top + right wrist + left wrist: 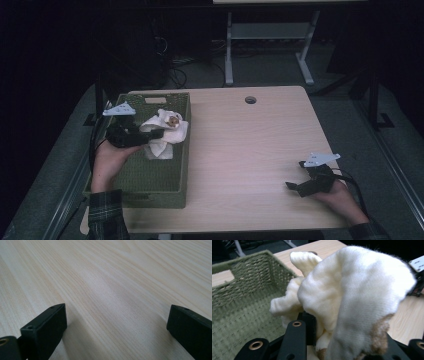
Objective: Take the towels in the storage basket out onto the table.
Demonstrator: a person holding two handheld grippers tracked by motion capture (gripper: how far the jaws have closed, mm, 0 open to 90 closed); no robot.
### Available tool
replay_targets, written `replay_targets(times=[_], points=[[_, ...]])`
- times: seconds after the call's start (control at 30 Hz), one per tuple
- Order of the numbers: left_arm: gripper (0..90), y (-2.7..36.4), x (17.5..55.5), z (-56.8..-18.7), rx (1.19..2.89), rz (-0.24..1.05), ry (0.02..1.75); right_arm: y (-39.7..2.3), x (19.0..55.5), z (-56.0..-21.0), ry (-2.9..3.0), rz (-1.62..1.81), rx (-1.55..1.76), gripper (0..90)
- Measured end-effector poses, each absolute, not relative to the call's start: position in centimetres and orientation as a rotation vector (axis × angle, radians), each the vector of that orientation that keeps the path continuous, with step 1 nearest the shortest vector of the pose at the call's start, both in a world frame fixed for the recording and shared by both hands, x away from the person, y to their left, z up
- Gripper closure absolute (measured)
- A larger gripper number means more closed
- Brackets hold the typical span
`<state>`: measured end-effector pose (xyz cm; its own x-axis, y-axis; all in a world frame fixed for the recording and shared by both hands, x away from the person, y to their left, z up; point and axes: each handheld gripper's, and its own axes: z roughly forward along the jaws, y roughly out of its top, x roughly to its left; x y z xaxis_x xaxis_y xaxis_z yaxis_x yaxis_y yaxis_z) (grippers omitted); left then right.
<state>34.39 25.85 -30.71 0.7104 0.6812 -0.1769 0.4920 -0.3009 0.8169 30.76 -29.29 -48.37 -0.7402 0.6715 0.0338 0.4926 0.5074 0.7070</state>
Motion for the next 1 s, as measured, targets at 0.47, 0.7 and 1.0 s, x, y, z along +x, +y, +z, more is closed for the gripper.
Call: replay_targets(times=[0.47, 0.7, 1.0], points=[[68.1, 22.0, 34.7, -29.1, 1.948, 0.216, 0.802, -29.3, 30.8, -48.4, 2.506, 1.059, 0.988, 2.4], [68.1, 19.8, 34.8, -28.8, 1.969, 0.2, 0.759, -29.3, 30.8, -48.4, 2.506, 1.059, 0.989, 2.5], [68.1, 16.9, 35.1, -28.7, 1.975, 0.176, 0.721, -29.3, 30.8, -48.4, 2.506, 1.058, 0.988, 2.4]])
